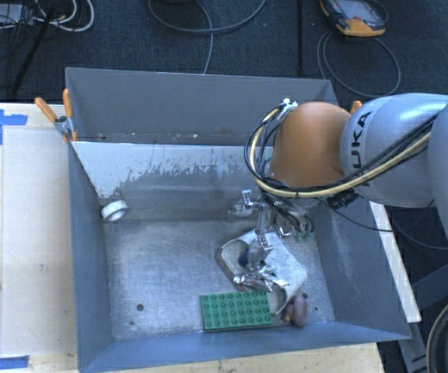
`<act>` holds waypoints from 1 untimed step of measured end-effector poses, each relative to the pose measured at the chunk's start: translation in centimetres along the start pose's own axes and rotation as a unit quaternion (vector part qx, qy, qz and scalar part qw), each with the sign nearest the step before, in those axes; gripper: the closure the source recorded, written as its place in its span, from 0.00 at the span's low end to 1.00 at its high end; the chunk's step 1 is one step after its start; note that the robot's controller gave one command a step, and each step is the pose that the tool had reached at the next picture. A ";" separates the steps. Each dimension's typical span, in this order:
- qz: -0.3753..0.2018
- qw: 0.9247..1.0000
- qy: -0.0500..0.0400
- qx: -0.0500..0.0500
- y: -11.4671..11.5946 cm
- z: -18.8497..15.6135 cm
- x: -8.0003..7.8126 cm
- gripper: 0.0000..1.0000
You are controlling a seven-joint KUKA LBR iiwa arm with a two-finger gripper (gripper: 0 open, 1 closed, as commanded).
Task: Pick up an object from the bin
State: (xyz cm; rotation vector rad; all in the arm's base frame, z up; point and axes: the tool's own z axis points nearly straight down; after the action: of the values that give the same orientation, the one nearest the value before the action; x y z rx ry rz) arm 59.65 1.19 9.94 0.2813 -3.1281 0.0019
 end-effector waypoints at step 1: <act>0.030 0.999 0.010 -0.005 -0.3 2.2 -1.8 0.00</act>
Offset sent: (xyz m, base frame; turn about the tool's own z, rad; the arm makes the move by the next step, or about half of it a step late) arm 0.0173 -0.0029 -0.0294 0.0594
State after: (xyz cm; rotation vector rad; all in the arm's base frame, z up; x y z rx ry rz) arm 61.44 1.17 7.73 0.1850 -3.1153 -0.0099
